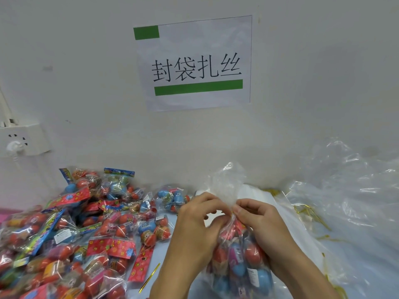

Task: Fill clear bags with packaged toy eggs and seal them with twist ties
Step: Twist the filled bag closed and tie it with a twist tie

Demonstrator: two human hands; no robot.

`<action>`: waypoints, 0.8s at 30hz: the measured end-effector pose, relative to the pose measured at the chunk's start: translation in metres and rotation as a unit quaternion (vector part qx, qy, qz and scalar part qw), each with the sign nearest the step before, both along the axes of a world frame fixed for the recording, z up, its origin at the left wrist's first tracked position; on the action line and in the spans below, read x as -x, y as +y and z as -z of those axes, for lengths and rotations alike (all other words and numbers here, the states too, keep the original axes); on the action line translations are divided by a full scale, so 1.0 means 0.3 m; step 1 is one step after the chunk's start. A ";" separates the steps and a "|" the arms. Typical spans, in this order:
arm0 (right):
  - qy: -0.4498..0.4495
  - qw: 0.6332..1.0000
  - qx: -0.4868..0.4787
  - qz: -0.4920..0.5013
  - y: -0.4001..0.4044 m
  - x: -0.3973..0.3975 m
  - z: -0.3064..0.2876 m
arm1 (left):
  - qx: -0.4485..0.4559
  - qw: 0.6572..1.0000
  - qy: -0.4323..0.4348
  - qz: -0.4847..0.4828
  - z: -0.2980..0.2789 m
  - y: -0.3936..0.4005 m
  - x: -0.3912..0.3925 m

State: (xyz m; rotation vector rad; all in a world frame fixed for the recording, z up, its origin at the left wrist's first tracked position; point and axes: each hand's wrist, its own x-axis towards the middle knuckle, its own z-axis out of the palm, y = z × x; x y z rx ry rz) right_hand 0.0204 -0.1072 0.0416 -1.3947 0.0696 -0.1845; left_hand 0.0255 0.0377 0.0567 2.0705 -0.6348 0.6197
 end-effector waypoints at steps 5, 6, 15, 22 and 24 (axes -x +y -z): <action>-0.029 0.998 0.047 -0.005 0.000 0.005 -0.004 | 0.013 0.999 -0.034 -0.005 0.000 -0.011 0.009; -0.036 0.998 0.055 -0.008 0.002 0.007 -0.006 | 0.019 0.999 -0.029 -0.011 0.002 -0.012 0.009; -0.134 0.980 0.131 0.062 0.062 0.013 -0.024 | 0.157 0.967 0.194 -0.042 -0.037 -0.035 0.017; -0.166 0.970 0.160 0.076 0.068 0.029 -0.035 | 0.274 0.867 0.417 0.005 -0.070 -0.033 0.037; -0.183 0.963 0.183 0.076 0.074 0.038 -0.043 | 0.298 0.846 0.442 0.030 -0.067 -0.021 0.035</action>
